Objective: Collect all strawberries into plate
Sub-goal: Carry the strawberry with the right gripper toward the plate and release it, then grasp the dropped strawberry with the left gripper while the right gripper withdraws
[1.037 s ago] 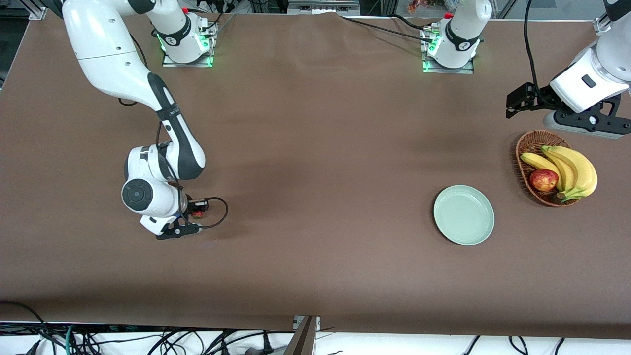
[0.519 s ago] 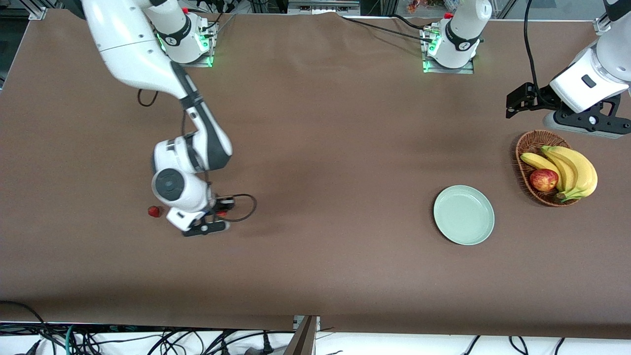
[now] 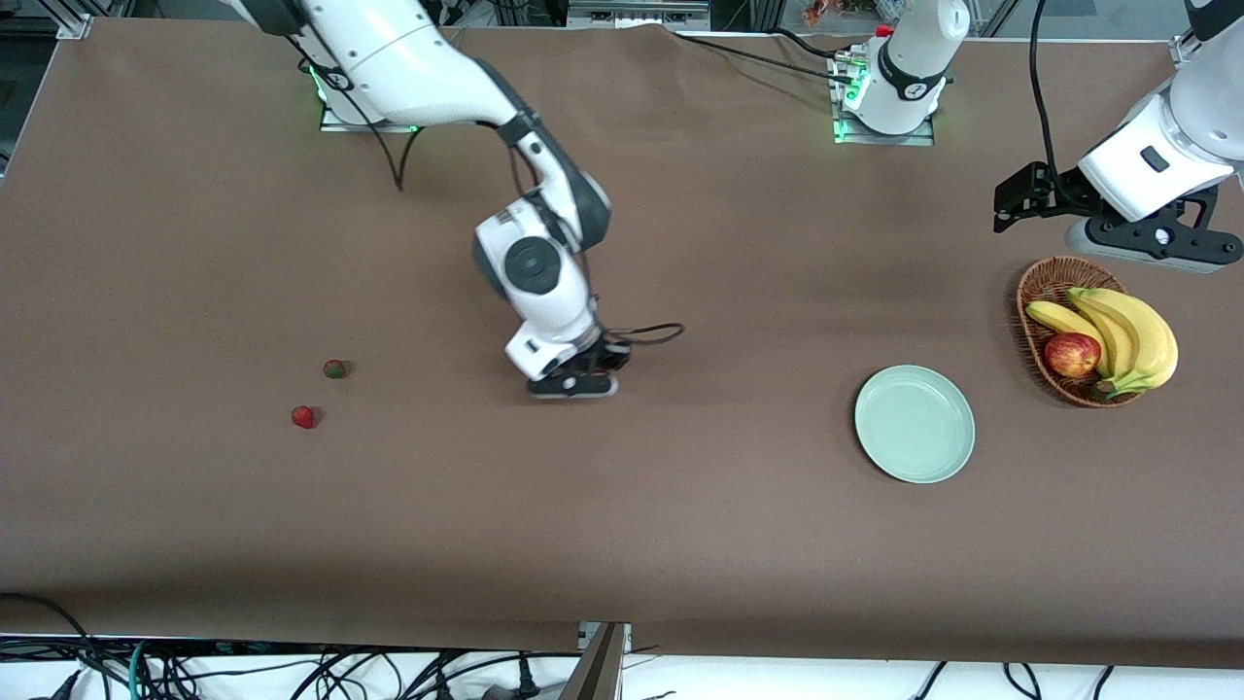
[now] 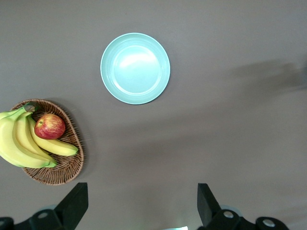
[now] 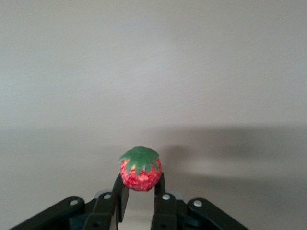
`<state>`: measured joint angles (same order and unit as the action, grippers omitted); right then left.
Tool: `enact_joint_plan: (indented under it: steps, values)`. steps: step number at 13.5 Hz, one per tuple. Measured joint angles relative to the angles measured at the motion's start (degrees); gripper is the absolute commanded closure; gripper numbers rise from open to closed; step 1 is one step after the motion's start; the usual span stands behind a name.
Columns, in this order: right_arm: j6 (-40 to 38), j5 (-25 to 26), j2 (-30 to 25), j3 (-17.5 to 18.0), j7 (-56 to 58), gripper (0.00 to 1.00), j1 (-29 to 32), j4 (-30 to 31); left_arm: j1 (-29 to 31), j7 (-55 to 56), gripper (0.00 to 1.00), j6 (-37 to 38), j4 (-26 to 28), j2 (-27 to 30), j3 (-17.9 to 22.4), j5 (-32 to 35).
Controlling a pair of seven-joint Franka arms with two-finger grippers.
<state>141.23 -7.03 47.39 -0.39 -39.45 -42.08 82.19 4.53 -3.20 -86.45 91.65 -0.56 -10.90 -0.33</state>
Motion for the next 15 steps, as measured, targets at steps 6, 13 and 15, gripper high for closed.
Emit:
enact_joint_plan:
  steps: [6, 13, 15]
  values:
    - [7.15, -0.64, 7.42, 3.45, -7.29, 1.0, -5.43, -10.34, 0.09, 0.0, 0.0, 0.0, 0.0, -0.02, 0.17, 0.0]
    - [14.05, -0.64, 11.45, 4.74, -8.96, 0.0, -6.17, -13.07, 0.09, 0.0, 0.0, 0.0, 0.0, -0.05, 0.2, 0.0]
    - [8.7, -0.64, 10.79, 4.03, -8.96, 0.0, -5.23, -15.45, 0.09, 0.0, 0.0, 0.0, 0.0, -0.05, 0.2, 0.0]
